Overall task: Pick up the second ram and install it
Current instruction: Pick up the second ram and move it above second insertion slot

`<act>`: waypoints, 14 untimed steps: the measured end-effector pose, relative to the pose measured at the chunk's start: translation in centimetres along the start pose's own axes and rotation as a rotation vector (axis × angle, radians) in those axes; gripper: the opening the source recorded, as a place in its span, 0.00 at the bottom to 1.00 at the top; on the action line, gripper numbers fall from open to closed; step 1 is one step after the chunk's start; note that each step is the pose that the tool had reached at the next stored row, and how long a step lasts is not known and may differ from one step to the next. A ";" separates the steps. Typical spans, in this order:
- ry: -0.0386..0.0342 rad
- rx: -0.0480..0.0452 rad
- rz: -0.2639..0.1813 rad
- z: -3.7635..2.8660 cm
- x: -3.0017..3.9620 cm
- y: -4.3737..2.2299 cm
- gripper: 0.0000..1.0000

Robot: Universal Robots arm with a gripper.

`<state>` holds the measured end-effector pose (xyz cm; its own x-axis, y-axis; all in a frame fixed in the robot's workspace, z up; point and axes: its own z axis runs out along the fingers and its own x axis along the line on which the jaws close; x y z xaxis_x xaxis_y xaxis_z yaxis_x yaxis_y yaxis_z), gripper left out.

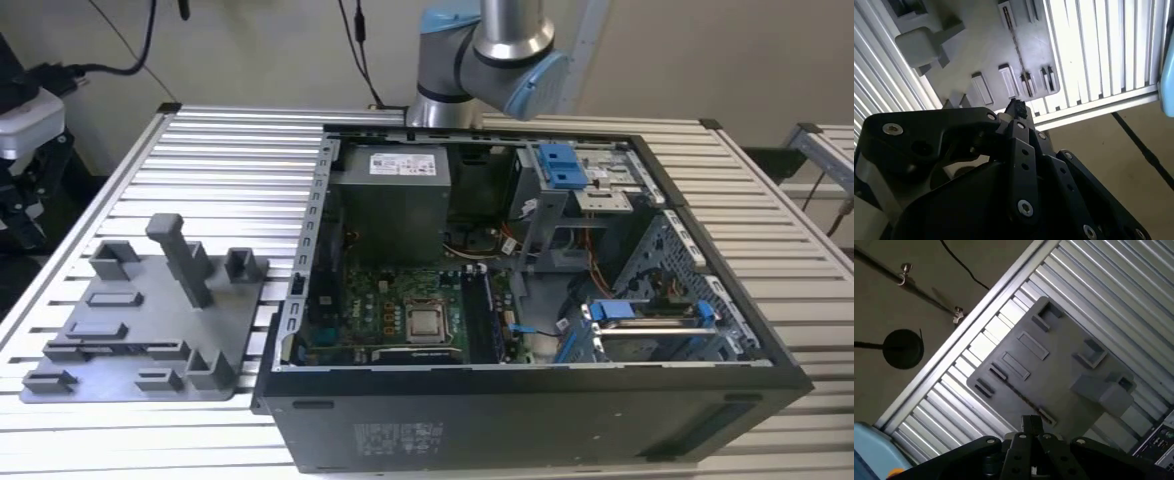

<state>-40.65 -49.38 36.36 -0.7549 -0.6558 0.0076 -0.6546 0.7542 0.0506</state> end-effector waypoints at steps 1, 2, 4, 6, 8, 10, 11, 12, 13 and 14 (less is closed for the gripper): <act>0.0004 0.0001 -0.009 0.00 0.00 0.00 0.11; 0.0009 0.0001 -0.019 0.00 0.00 0.00 0.11; 0.0019 0.0003 -0.038 0.00 0.00 0.00 0.11; 0.0029 0.0004 -0.058 0.00 0.00 0.00 0.11; 0.0039 0.0006 -0.078 0.00 0.00 -0.01 0.11; 0.0049 0.0007 -0.097 0.00 0.00 -0.01 0.11; 0.0054 0.0008 -0.107 0.00 0.00 -0.01 0.11; 0.0058 0.0009 -0.116 0.00 0.00 -0.01 0.11; 0.0062 0.0009 -0.124 0.00 0.00 -0.01 0.11; 0.0066 0.0010 -0.131 0.00 0.00 -0.01 0.11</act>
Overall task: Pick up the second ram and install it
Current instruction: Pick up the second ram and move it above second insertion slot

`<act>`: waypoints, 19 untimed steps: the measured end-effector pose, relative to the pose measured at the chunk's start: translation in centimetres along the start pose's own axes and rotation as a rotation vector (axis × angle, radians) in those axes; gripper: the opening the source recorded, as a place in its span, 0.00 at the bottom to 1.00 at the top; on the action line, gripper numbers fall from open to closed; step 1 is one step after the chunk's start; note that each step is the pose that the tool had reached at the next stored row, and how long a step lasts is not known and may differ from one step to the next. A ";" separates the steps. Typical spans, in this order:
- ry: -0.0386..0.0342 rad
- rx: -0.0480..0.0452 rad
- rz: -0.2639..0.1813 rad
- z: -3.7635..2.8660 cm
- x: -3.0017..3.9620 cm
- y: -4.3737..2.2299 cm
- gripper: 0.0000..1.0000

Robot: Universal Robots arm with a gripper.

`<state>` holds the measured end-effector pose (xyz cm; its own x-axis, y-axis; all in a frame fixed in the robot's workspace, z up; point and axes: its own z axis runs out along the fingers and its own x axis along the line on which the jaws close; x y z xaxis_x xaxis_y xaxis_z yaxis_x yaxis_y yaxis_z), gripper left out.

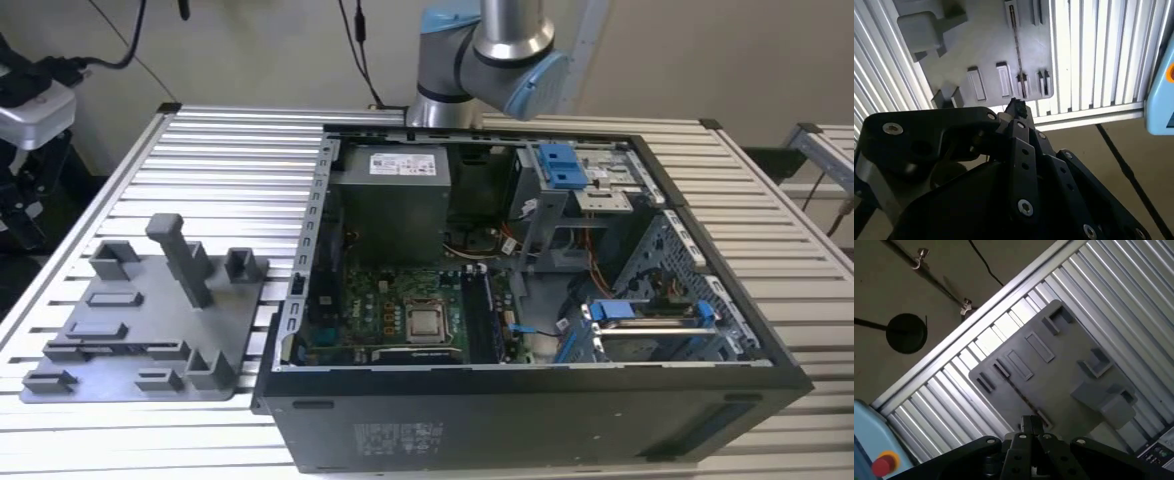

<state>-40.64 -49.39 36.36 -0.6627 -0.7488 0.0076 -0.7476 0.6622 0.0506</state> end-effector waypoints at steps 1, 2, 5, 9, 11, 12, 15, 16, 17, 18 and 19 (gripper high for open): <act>0.0002 0.0000 -0.005 0.00 0.00 0.01 0.11; 0.0004 0.0001 -0.008 0.00 0.00 0.01 0.11; 0.0004 0.0001 -0.008 0.00 0.00 0.01 0.11; -0.0006 0.0017 -0.016 0.01 0.00 0.05 0.11; 0.0002 0.0020 -0.042 0.03 0.00 0.05 0.11; 0.0008 0.0021 -0.053 0.04 0.00 0.04 0.11; 0.0003 0.0009 -0.086 0.09 0.00 0.05 0.11; -0.0003 0.0000 -0.099 0.13 0.00 0.06 0.11; -0.0009 -0.0009 -0.113 0.16 0.00 0.05 0.11; -0.0014 -0.0018 -0.128 0.19 0.00 0.04 0.11; -0.0018 -0.0027 -0.142 0.22 -0.01 0.04 0.11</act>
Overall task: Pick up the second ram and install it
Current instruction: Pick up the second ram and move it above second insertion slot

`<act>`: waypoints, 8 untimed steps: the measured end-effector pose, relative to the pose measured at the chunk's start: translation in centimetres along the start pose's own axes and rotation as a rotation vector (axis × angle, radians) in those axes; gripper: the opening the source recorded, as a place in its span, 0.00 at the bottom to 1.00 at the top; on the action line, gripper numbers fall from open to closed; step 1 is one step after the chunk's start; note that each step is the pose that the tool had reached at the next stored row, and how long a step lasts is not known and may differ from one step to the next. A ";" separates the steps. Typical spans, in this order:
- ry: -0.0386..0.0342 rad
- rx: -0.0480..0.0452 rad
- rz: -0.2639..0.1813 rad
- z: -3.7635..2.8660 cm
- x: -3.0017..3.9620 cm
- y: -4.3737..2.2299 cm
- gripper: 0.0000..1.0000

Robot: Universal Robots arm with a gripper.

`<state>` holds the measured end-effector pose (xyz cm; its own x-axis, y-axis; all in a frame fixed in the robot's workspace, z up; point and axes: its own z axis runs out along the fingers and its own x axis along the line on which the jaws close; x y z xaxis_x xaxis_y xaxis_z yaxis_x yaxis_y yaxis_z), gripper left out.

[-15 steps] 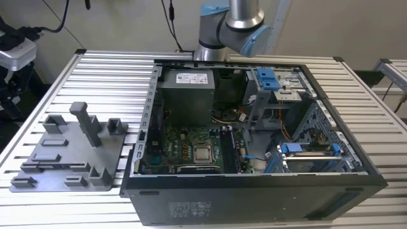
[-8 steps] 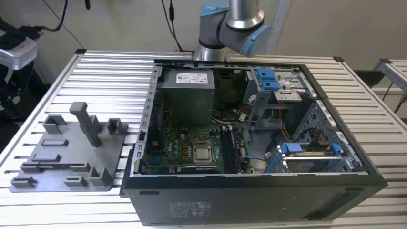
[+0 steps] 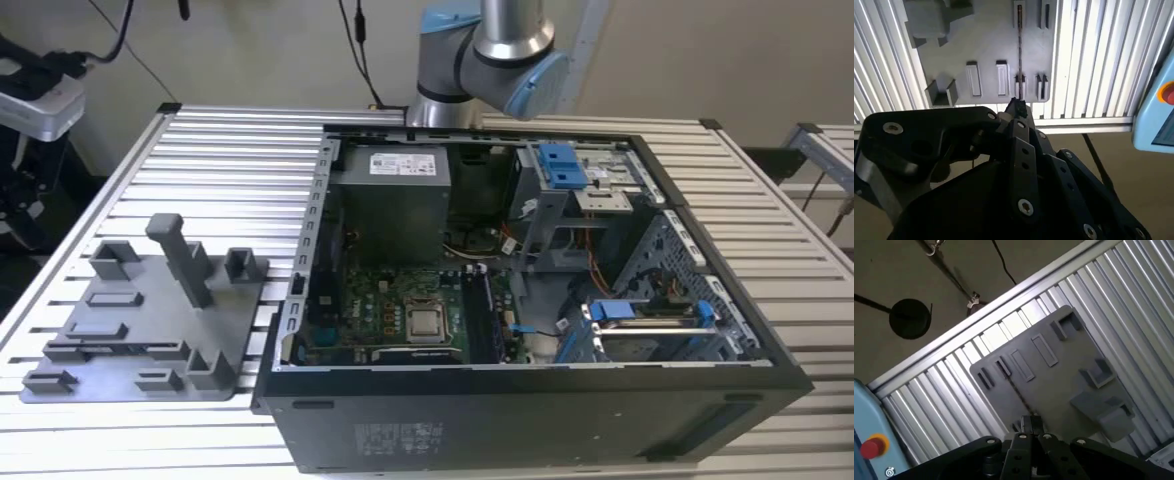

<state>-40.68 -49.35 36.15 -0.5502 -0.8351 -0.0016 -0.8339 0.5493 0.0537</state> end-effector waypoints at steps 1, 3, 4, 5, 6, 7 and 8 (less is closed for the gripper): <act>-0.0004 -0.0008 -0.014 0.03 0.00 0.00 0.11; -0.0010 -0.0019 -0.040 0.10 0.00 0.00 0.11; -0.0008 -0.0024 -0.052 0.13 0.00 -0.01 0.11; -0.0007 -0.0028 -0.065 0.16 0.00 -0.01 0.11; -0.0006 -0.0033 -0.078 0.19 0.00 -0.01 0.11; -0.0005 -0.0037 -0.091 0.22 0.00 -0.01 0.11; -0.0003 -0.0041 -0.104 0.25 0.00 -0.01 0.11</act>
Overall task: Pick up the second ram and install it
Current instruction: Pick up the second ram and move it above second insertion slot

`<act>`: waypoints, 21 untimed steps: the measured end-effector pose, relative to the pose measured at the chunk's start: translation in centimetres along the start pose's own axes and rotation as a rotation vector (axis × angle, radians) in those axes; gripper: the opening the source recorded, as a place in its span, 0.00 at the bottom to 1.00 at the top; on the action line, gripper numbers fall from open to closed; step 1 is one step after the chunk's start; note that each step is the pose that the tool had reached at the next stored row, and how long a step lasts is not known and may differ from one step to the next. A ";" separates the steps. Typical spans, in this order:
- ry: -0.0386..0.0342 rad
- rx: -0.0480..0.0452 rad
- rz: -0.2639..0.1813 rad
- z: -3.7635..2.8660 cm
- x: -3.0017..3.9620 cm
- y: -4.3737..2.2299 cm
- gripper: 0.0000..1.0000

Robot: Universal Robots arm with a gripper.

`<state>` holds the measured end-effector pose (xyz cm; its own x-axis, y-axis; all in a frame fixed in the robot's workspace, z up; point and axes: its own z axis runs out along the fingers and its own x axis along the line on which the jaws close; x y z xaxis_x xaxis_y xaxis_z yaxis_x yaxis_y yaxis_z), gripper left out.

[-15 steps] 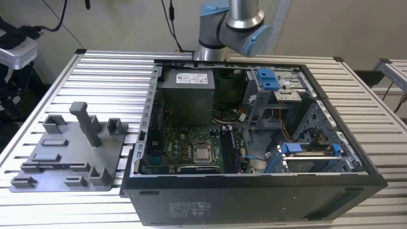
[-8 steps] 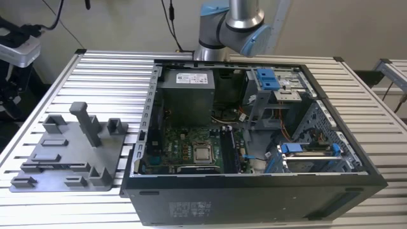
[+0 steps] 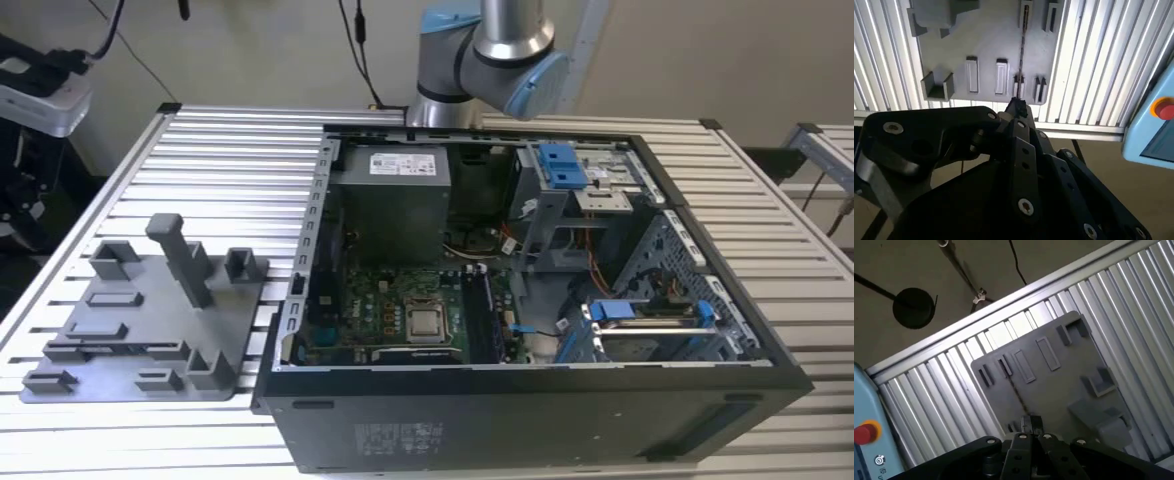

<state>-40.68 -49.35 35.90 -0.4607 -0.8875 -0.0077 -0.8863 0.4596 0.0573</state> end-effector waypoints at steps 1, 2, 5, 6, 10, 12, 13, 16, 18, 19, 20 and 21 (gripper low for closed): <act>0.0003 -0.0003 -0.012 0.03 0.00 0.00 0.11; 0.0006 -0.0007 -0.027 0.06 0.00 -0.02 0.11; 0.0016 -0.0018 -0.069 0.17 0.00 -0.02 0.11; 0.0021 -0.0021 -0.083 0.21 0.00 -0.02 0.11; 0.0043 -0.0027 -0.129 0.33 0.00 -0.02 0.11; 0.0054 -0.0030 -0.152 0.38 0.00 -0.03 0.11; 0.0060 -0.0031 -0.163 0.41 0.01 -0.03 0.11; 0.0078 -0.0035 -0.196 0.48 0.01 -0.04 0.11; 0.0090 -0.0037 -0.217 0.53 0.00 -0.03 0.11; 0.0095 -0.0038 -0.228 0.56 0.01 -0.04 0.11; 0.0102 -0.0040 -0.240 0.58 0.01 -0.04 0.11; 0.0106 -0.0041 -0.250 0.61 0.01 -0.04 0.11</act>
<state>-40.68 -49.35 35.29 -0.2268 -0.9739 -0.0117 -0.9724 0.2258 0.0590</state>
